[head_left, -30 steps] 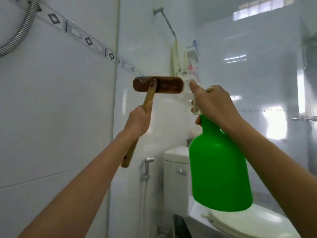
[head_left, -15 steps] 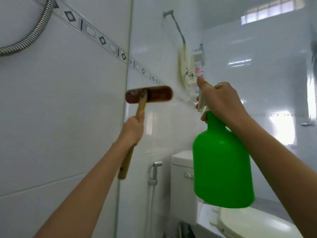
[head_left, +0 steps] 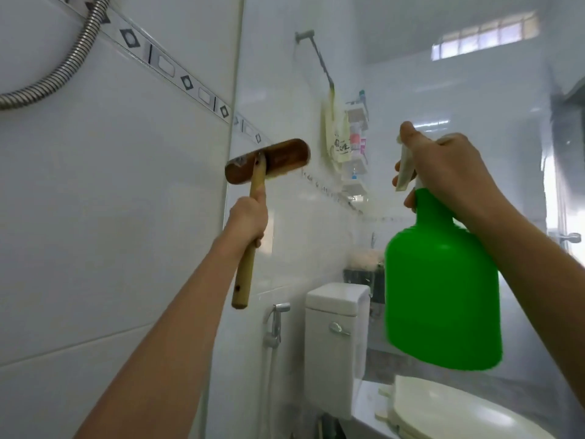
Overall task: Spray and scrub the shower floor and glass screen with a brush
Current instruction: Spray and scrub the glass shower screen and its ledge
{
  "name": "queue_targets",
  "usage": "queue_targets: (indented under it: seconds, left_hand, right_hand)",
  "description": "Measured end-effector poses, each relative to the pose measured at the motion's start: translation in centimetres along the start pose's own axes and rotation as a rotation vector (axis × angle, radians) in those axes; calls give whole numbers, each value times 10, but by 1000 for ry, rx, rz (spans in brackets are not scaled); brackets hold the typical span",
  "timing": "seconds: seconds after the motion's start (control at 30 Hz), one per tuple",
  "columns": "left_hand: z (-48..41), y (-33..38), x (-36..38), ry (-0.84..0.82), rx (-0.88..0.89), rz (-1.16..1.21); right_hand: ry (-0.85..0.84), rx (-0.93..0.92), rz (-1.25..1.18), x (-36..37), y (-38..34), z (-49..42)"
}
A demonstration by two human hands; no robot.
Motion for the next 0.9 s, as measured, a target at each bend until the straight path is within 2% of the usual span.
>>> queue_targets:
  seconds: [0.1,0.23,0.43,0.5,0.67,0.9]
  left_hand:
    - [31,12,32,-66,47,-71]
    - [120,4,126,-274,160,-177]
    - [64,111,101,-121,295,-70]
    - [65,115,104,-116,295,-37]
    - [151,37,174,-266,325,-143]
    - [82,122,129,-62,309,-64]
  right_hand:
    - [6,46,-50,-15,12,12]
    - [-7,75,-14,-29,20,24]
    - [60,71,82,-62,15,24]
    - [74,93,100,-72,24,27]
    - [74,111,127,-92,36,43]
    - [104,133,121,-124,40,54]
Point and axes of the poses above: each hand's wrist, its own z-axis away from the middle knuckle, its own x-axis out of the palm, y = z × x, the point moved 8 cm from there along -z, towards the middle knuckle, and after that the axes turned 12 degrees about -y, right-handed, at the moved point
